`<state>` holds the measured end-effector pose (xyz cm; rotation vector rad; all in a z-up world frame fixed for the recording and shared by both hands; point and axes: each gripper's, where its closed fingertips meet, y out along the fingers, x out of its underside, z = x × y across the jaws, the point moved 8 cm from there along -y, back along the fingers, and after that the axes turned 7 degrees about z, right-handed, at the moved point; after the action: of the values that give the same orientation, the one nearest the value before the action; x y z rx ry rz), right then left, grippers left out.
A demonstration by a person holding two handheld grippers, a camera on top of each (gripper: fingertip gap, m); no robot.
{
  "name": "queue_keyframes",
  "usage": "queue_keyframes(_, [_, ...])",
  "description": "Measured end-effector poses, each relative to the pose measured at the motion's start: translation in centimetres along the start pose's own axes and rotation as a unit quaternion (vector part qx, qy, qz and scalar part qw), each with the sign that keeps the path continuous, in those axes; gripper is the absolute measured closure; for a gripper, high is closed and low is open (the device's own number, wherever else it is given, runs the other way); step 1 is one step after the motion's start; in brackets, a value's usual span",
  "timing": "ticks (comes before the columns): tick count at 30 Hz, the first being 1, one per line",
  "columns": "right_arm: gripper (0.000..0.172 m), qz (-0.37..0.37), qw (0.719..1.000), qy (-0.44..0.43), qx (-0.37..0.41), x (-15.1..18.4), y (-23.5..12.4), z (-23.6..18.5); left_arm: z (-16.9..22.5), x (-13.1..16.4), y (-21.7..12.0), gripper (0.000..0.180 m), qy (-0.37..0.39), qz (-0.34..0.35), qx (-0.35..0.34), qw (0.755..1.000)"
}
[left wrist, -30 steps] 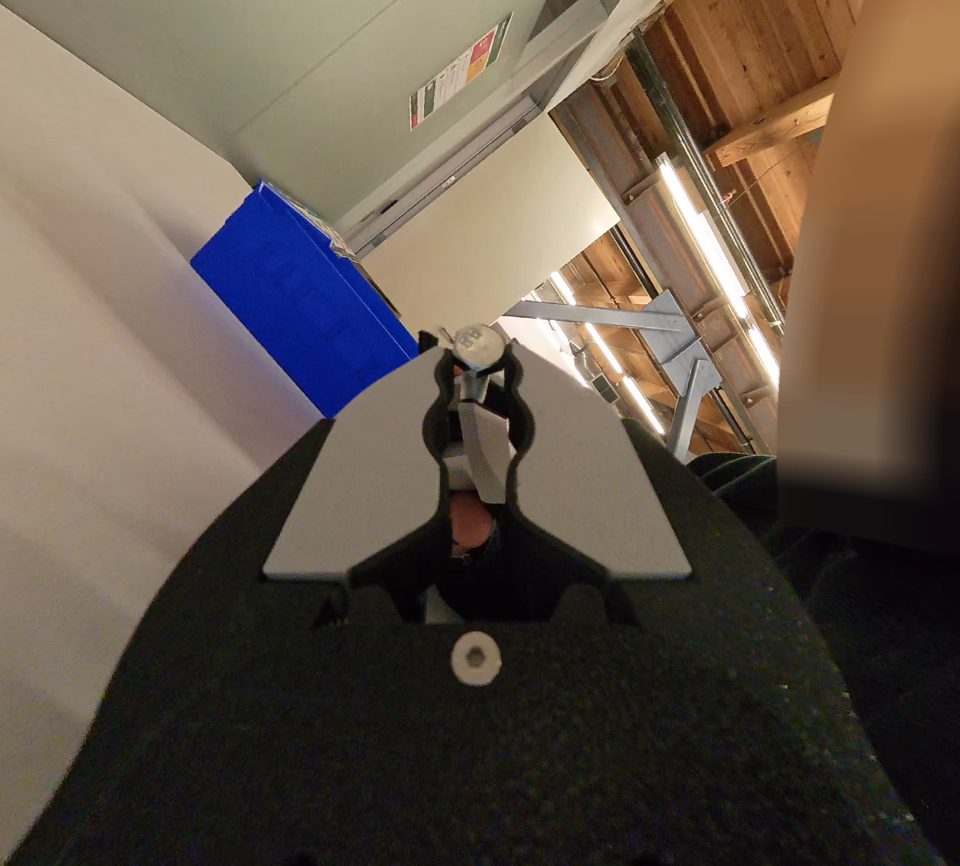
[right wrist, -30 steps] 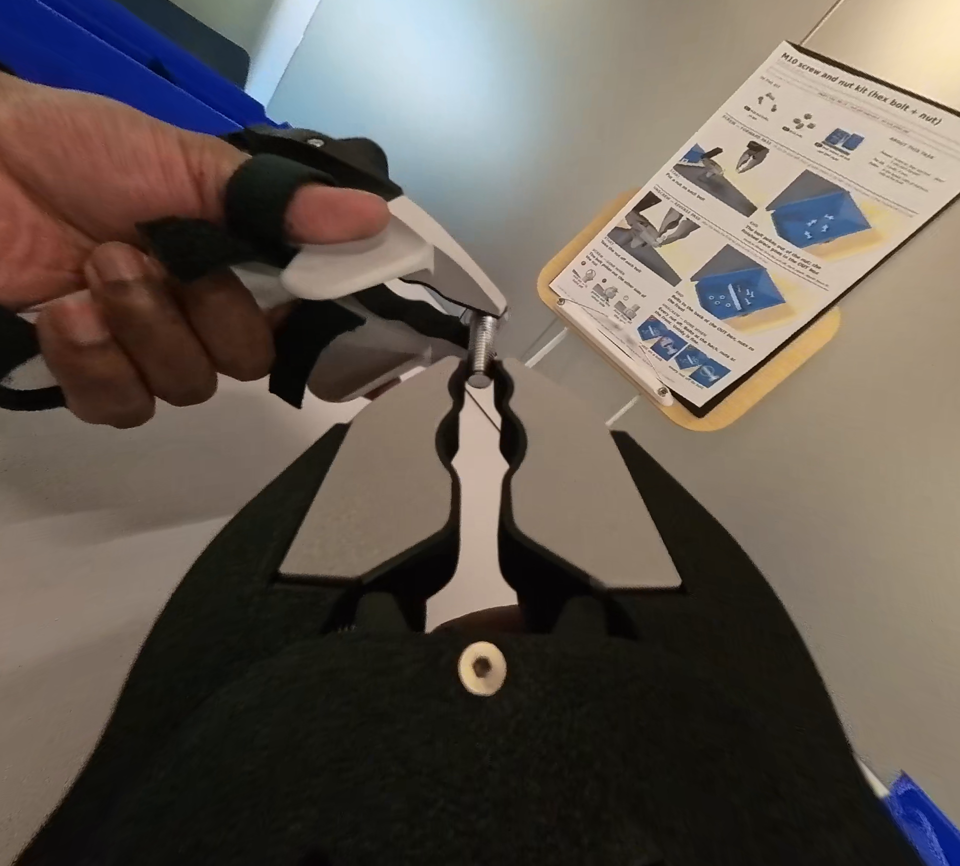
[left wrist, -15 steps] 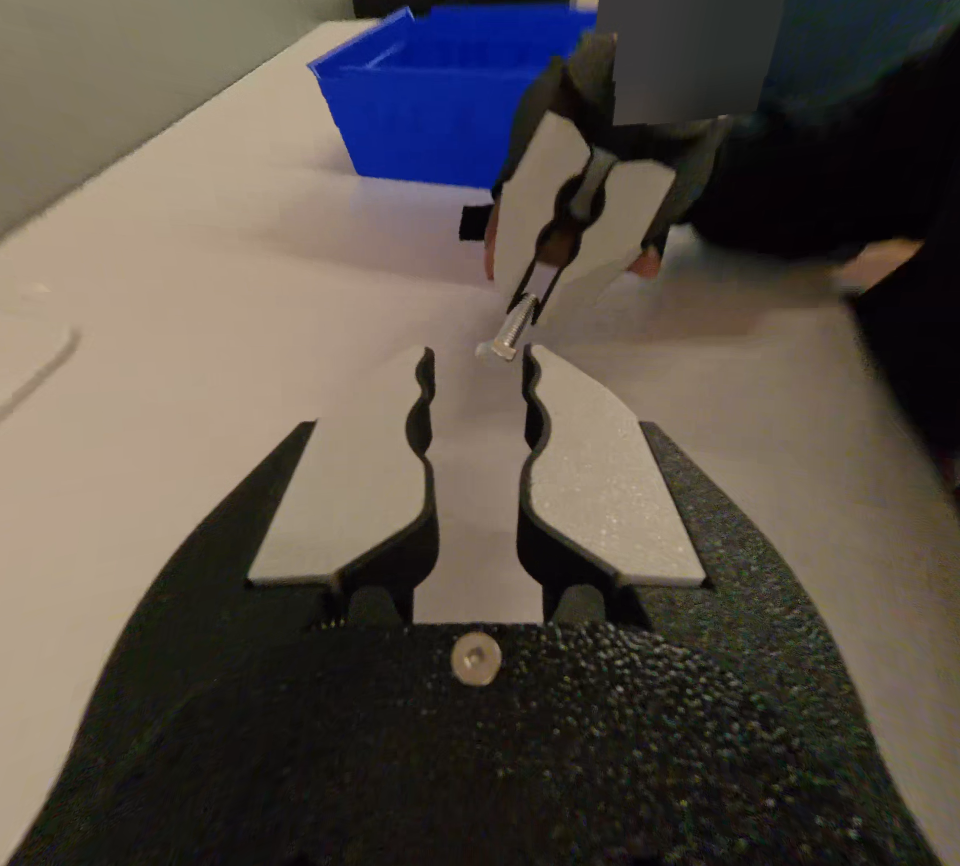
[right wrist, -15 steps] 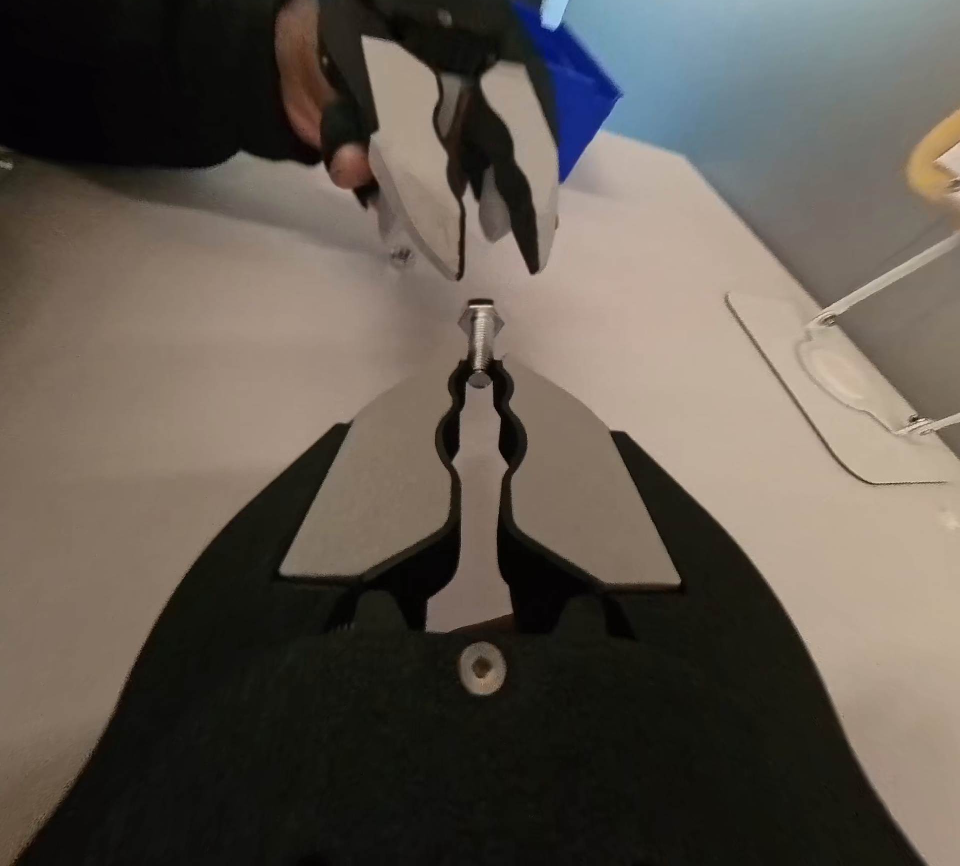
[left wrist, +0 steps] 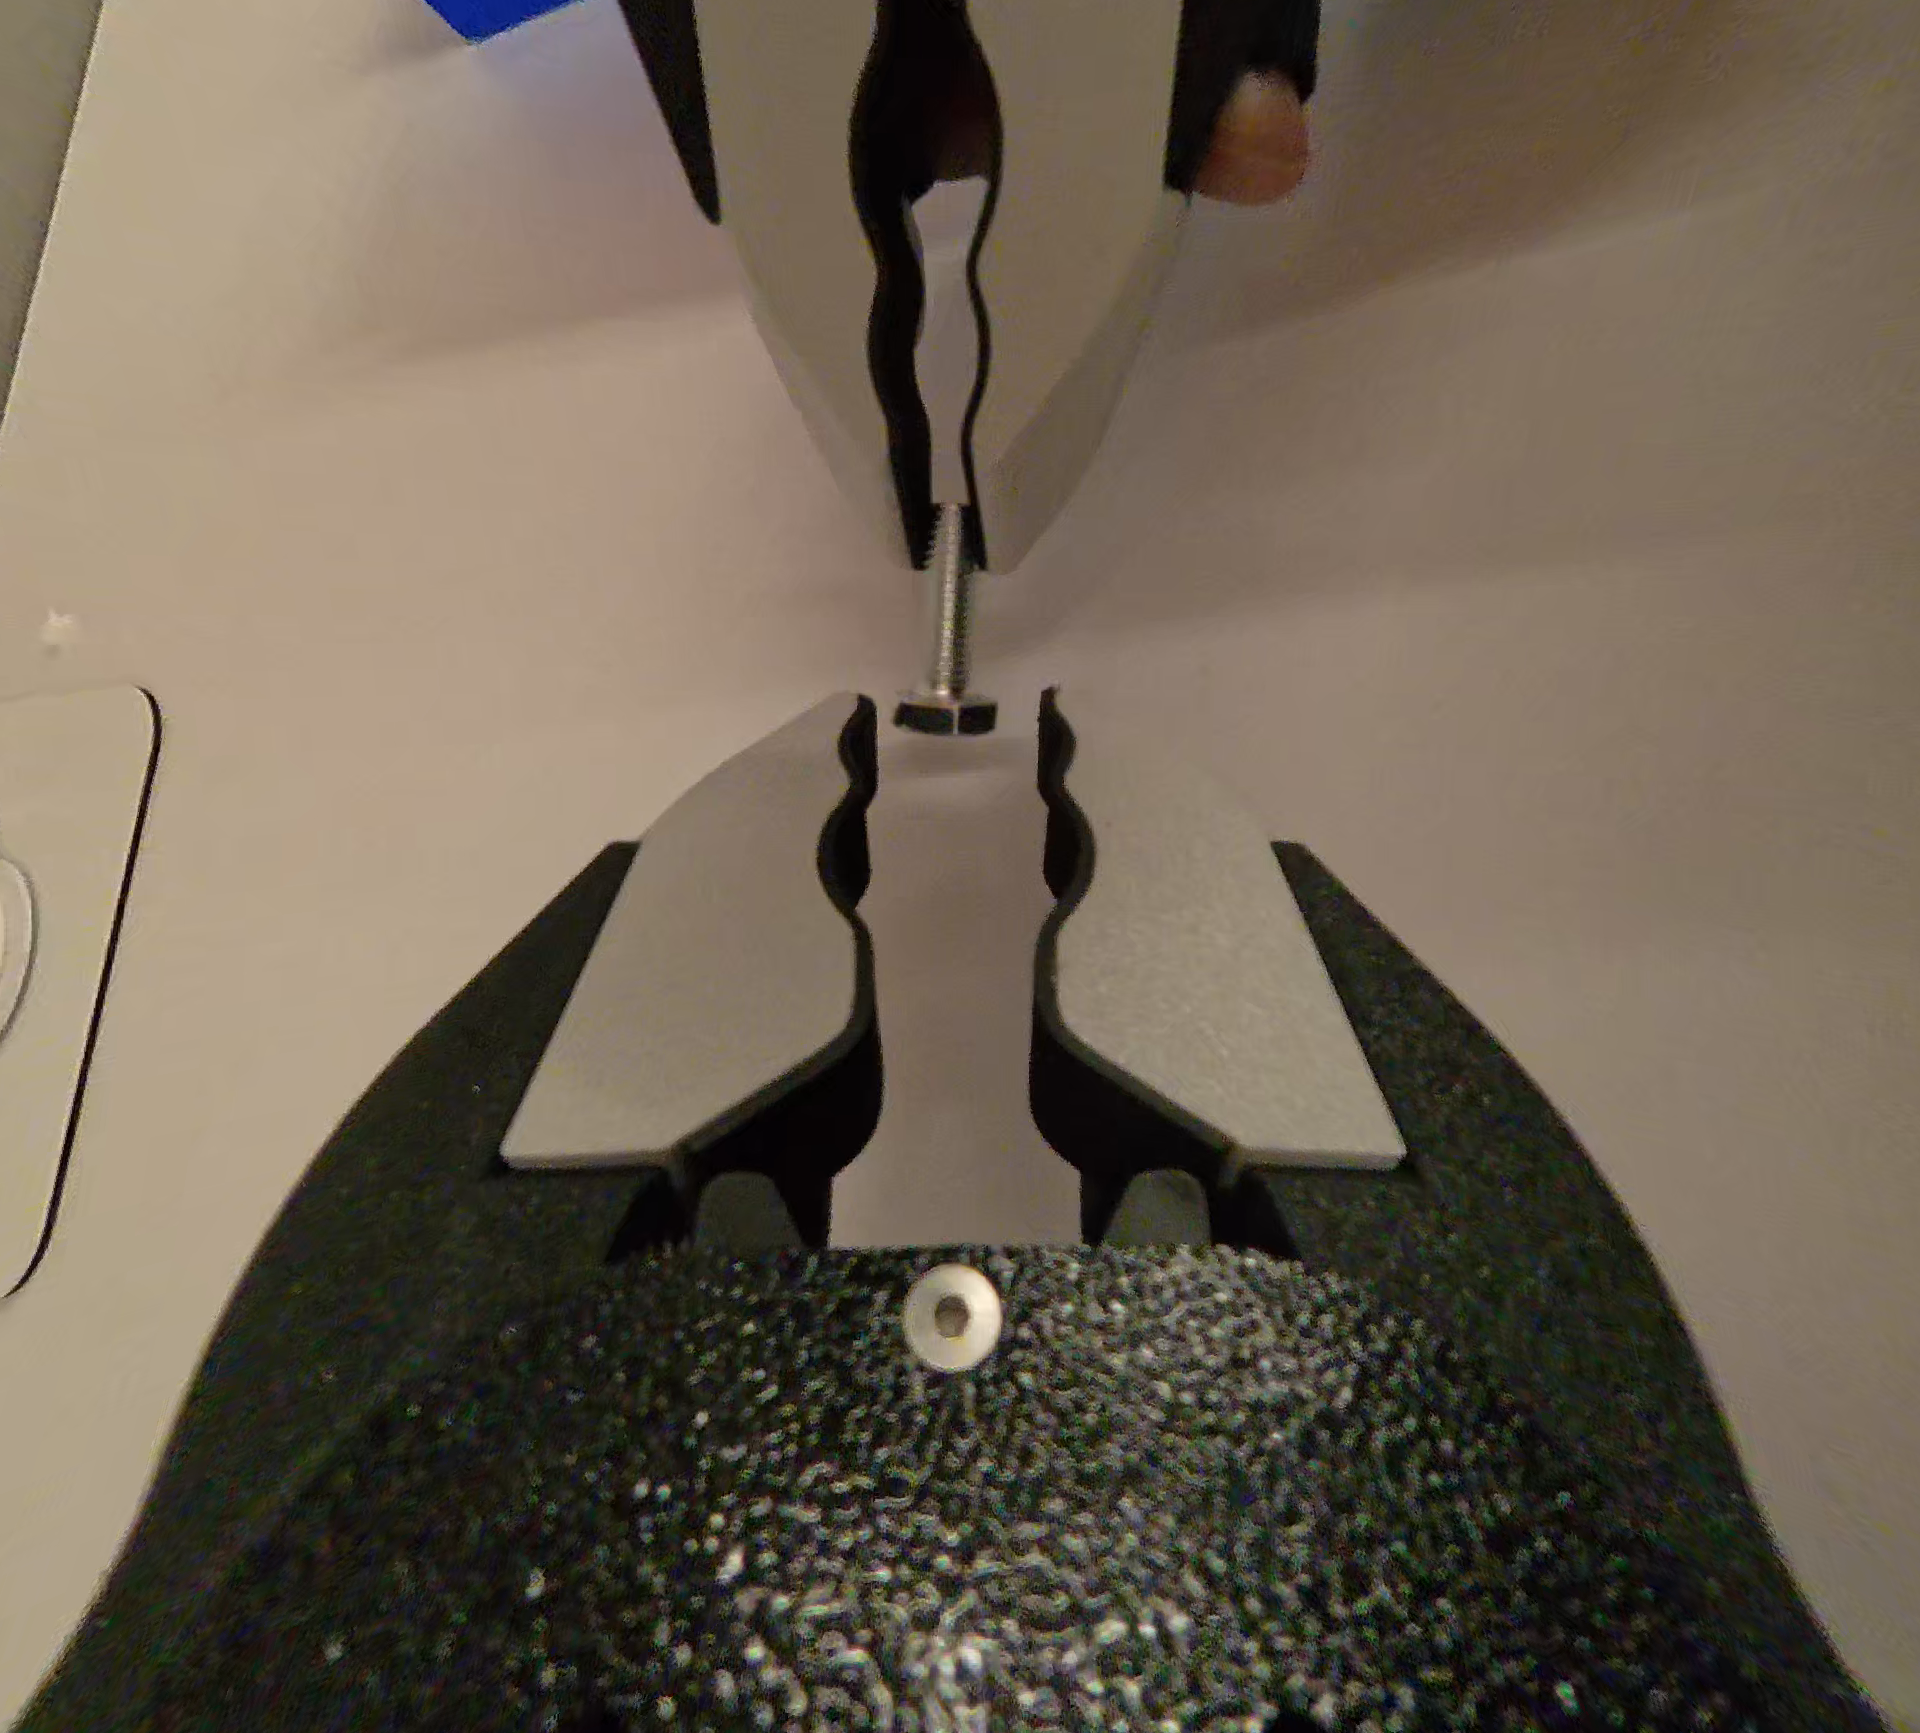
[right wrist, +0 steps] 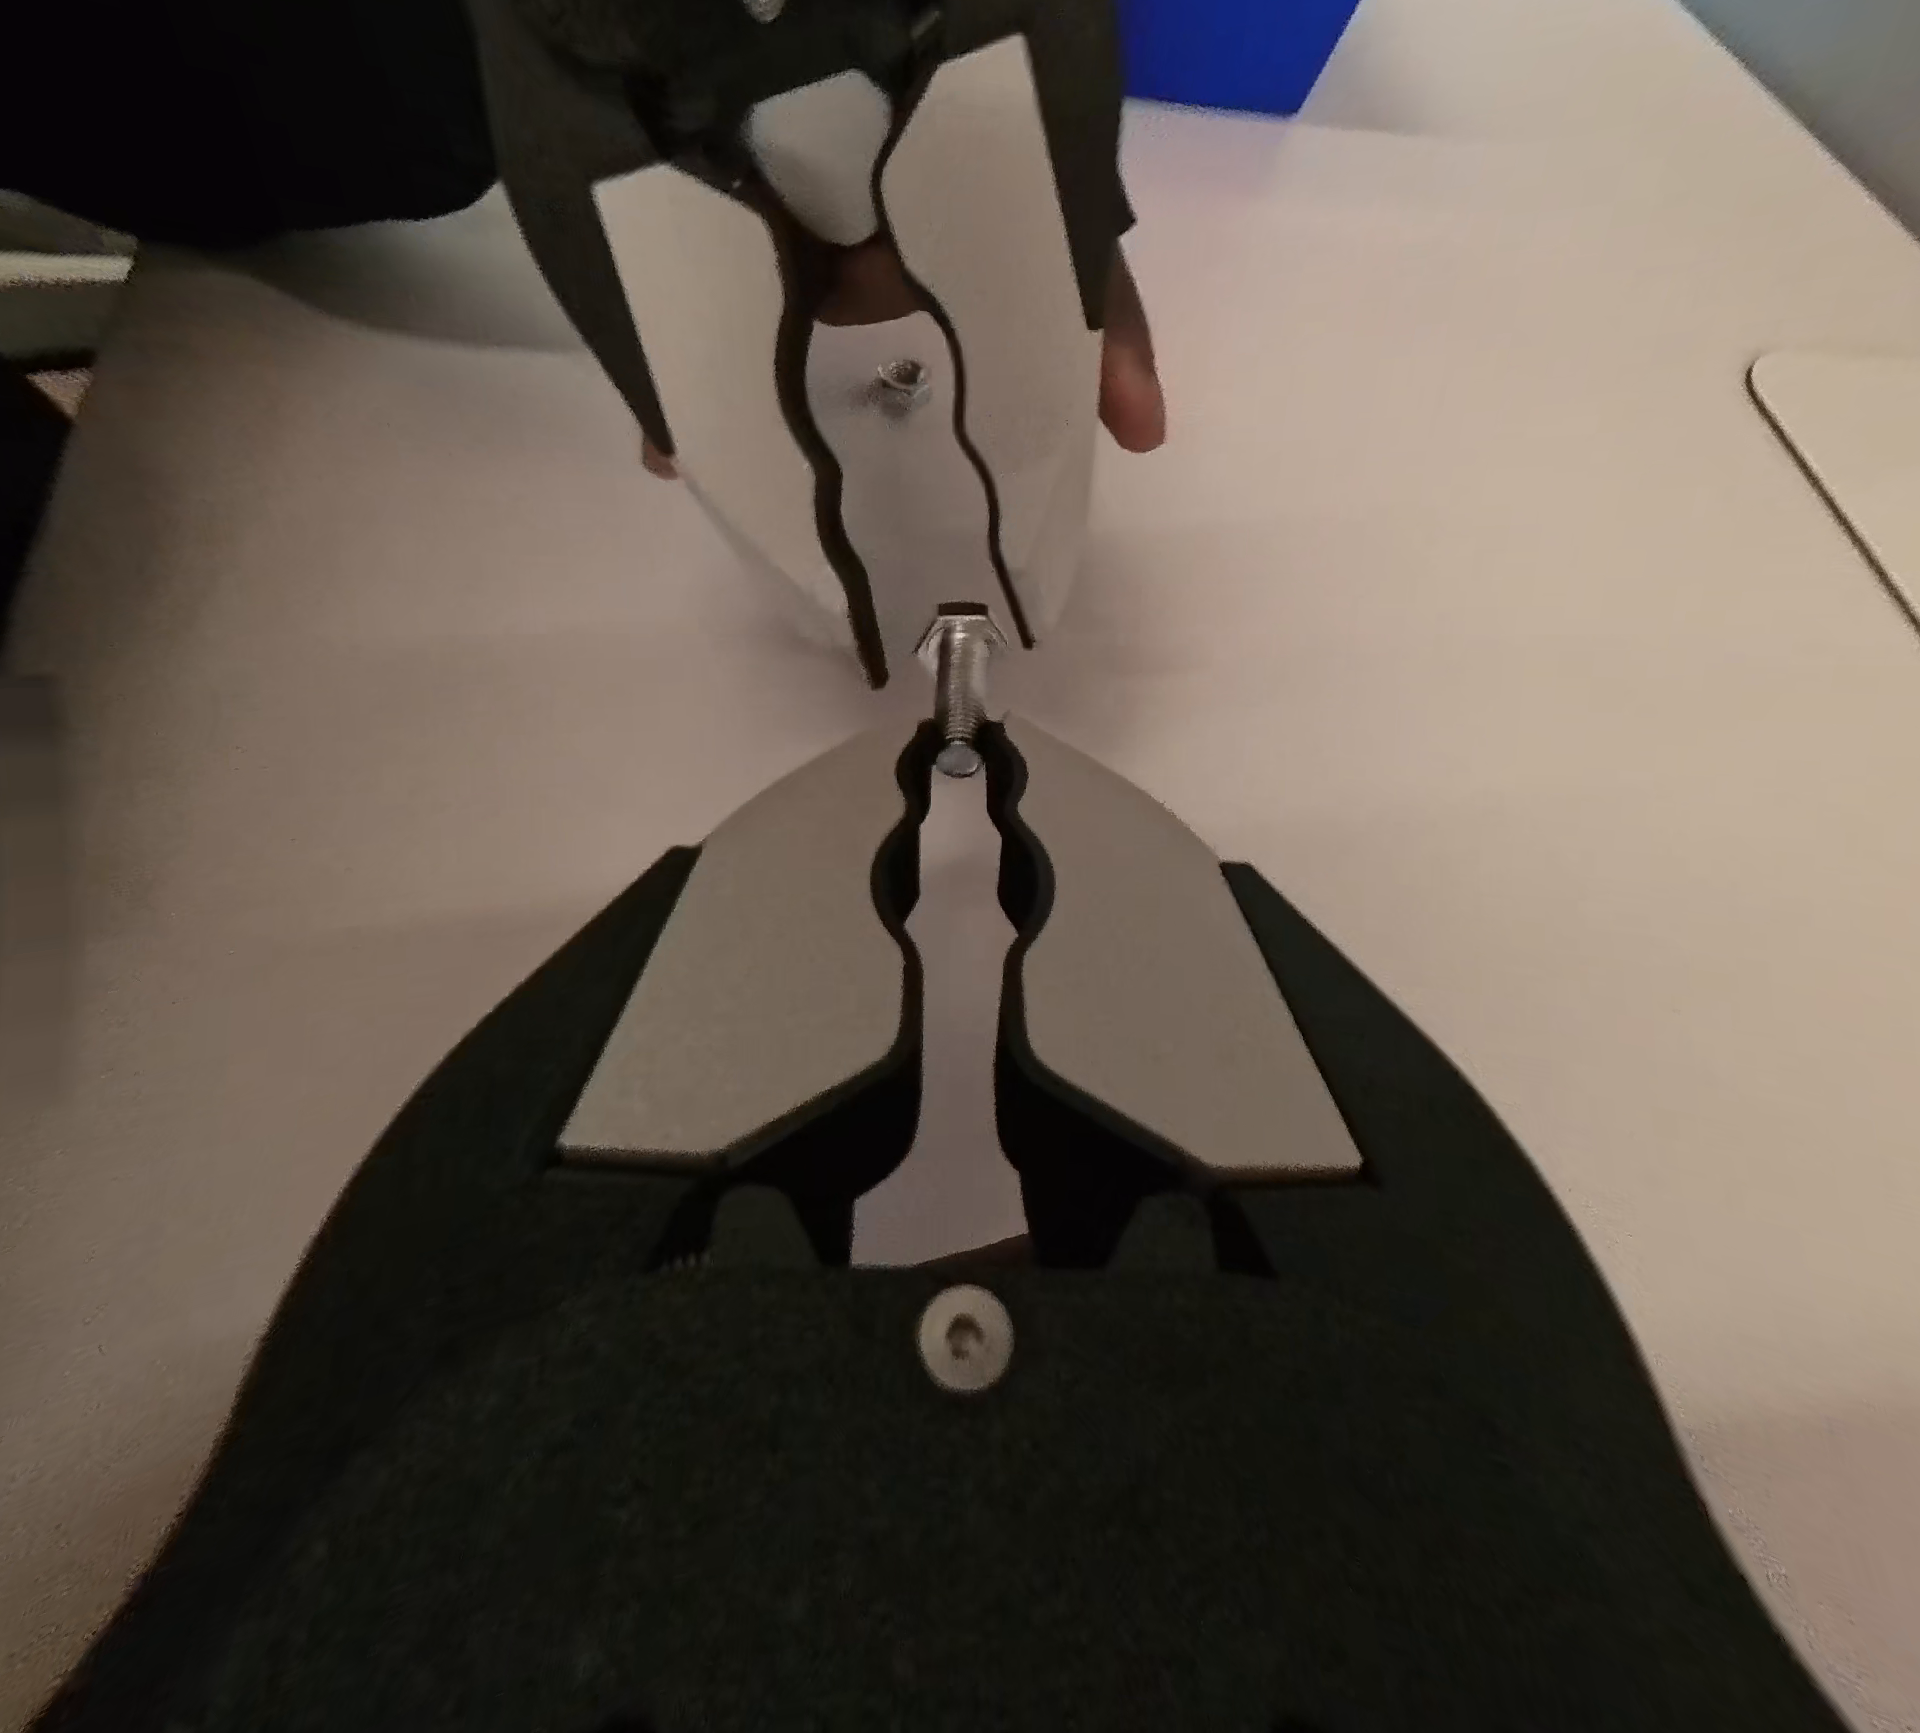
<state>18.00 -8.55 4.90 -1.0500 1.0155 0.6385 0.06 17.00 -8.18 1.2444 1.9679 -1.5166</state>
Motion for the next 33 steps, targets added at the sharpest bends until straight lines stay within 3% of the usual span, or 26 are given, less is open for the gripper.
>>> queue_keyframes(5, [0.163, -0.016, 0.998, 0.053, 0.0, 0.1, 0.4, 0.2, 0.4, 0.0, 0.4, 0.156, 0.01, -0.009, -0.027, 1.0])
queue_keyframes(12, [0.163, -0.012, 0.998, 0.063, -0.017, -0.4, 0.7, -0.3, 0.7, 0.5, 0.9, 0.16, 0.013, -0.032, -0.033, 0.999])
queue_keyframes(23, [0.156, 0.004, 0.998, 0.06, 0.007, -1.2, 1.0, 0.0, 0.3, 0.8, 0.6, 0.16, -0.057, -0.013, -0.033, 0.998])
queue_keyframes(28, [0.14, 0.023, 0.998, 0.047, 0.042, -1.9, 0.8, 0.6, -0.5, 1.4, -1.8, 0.162, -0.116, 0.022, -0.111, 0.987])
queue_keyframes(33, [0.143, 0.002, 0.999, 0.034, -0.008, -2.6, 2.3, 0.6, 0.6, 3.5, -8.2, 0.162, -0.212, 0.072, -0.259, 0.94])
